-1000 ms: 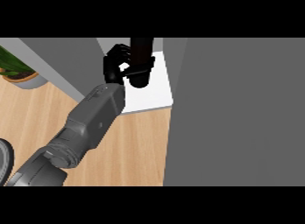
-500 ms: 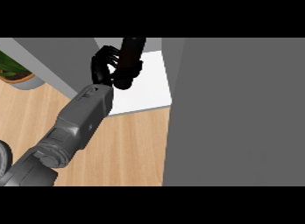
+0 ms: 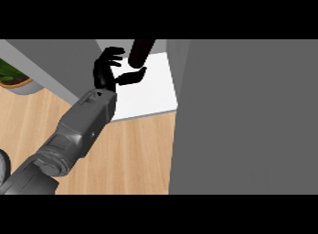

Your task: Pick up the wine, place it into the cabinet and close the cabinet

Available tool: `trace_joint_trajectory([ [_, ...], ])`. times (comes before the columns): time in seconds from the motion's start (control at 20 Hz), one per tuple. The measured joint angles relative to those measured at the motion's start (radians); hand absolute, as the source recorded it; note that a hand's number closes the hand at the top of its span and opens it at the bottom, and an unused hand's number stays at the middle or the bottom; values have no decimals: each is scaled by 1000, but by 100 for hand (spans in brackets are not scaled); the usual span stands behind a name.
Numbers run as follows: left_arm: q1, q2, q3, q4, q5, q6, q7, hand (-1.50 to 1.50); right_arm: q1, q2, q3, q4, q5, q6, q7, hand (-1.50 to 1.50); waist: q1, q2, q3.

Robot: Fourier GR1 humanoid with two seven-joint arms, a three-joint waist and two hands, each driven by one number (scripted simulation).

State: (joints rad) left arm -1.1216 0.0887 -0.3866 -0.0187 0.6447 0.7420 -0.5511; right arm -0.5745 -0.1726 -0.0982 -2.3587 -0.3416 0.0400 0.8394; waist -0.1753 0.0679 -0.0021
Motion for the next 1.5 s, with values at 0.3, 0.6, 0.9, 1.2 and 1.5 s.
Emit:
trace_joint_trajectory([
  [0.3, 1, 2, 10, -3, 8, -21, 23, -150, 0, 9, 8, 0, 0, -6, -5, -150, 0, 0, 0],
  [0.6, 1, 2, 15, -5, 11, -47, 37, -150, -1, 6, 13, -1, 2, -6, -5, -150, 1, 0, -1],
  [0.9, -4, -5, 2, -12, -2, -97, 14, -150, -6, 1, 9, 1, 1, -4, -7, -150, 12, 1, -8],
  [1.2, 2, -17, -2, -56, -6, -276, -23, -150, -3, 3, 7, -1, 5, -19, 0, -150, 40, -11, -11],
  [1.5, 6, -37, 53, -137, 42, -485, -125, -150, 1, -11, -2, -4, 9, -41, 23, -150, 80, -30, -8],
])
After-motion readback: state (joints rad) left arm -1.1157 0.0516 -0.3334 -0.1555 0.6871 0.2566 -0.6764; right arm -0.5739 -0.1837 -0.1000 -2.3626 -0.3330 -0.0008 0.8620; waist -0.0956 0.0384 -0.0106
